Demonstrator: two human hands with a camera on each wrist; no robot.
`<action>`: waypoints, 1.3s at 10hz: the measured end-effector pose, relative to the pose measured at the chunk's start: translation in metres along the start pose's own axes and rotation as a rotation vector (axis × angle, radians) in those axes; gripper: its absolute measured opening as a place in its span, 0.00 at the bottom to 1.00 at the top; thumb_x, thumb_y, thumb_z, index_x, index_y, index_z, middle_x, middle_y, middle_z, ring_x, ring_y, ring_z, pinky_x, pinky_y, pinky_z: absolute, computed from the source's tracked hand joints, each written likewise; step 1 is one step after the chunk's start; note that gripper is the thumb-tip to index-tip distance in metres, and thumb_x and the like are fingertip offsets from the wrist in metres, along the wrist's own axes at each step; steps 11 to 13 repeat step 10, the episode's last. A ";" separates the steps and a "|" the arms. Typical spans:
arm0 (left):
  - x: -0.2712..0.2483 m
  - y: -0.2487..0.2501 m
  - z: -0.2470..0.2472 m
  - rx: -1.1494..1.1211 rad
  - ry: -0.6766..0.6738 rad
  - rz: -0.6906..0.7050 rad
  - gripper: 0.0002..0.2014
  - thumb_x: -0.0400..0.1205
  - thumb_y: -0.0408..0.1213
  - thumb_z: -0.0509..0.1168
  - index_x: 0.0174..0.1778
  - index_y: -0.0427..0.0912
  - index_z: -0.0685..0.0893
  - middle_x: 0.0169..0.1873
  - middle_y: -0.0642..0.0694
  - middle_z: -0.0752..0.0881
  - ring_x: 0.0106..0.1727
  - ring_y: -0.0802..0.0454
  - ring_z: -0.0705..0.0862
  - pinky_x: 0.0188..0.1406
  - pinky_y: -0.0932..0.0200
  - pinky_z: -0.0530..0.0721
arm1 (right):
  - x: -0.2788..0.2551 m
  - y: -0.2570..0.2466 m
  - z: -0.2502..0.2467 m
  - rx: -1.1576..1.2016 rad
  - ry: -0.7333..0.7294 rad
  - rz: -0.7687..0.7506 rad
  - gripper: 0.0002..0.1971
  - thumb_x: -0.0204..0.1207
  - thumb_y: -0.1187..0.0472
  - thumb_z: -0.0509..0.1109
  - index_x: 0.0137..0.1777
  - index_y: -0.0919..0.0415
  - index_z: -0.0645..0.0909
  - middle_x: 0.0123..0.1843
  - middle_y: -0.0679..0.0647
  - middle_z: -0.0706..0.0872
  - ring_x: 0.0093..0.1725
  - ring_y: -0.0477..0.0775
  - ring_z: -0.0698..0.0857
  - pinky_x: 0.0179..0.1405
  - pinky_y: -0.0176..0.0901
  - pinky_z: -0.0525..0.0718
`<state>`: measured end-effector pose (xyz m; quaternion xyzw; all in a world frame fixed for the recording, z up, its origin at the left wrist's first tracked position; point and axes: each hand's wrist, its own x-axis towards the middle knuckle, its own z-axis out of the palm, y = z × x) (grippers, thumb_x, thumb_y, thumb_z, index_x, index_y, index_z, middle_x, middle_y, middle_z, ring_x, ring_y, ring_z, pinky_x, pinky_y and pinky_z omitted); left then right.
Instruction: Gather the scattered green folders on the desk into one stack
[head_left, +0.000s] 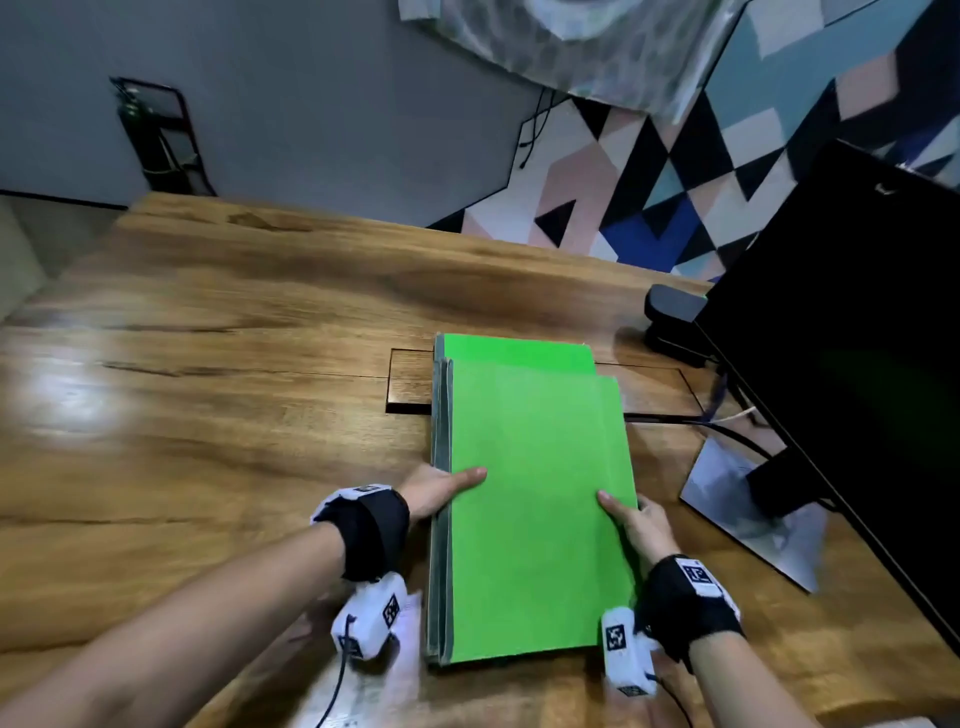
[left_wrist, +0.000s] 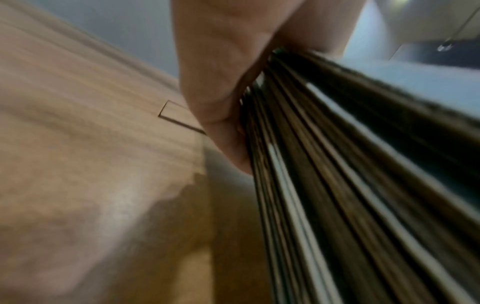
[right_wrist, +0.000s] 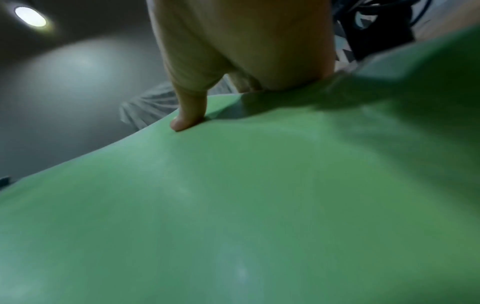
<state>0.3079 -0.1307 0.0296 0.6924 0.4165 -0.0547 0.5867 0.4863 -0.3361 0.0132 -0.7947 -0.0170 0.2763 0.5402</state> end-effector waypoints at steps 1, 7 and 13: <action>0.016 -0.006 0.022 -0.011 -0.047 -0.064 0.32 0.75 0.59 0.65 0.63 0.35 0.78 0.61 0.37 0.81 0.62 0.45 0.79 0.58 0.56 0.74 | 0.018 0.013 -0.010 -0.129 0.022 0.105 0.21 0.71 0.65 0.75 0.60 0.78 0.80 0.48 0.67 0.85 0.41 0.59 0.85 0.38 0.41 0.82; 0.051 0.014 0.053 -0.085 0.118 -0.269 0.33 0.81 0.41 0.63 0.76 0.30 0.57 0.76 0.32 0.67 0.76 0.38 0.69 0.71 0.50 0.71 | 0.070 0.003 0.000 -0.515 -0.057 0.230 0.27 0.77 0.55 0.69 0.69 0.74 0.74 0.67 0.66 0.81 0.65 0.65 0.81 0.65 0.49 0.78; 0.038 0.015 0.033 -0.200 0.013 -0.222 0.37 0.79 0.47 0.65 0.78 0.32 0.57 0.77 0.35 0.66 0.76 0.37 0.68 0.70 0.48 0.70 | 0.070 0.016 0.005 -0.671 -0.041 0.182 0.35 0.75 0.45 0.68 0.75 0.66 0.66 0.75 0.66 0.72 0.72 0.67 0.74 0.71 0.55 0.74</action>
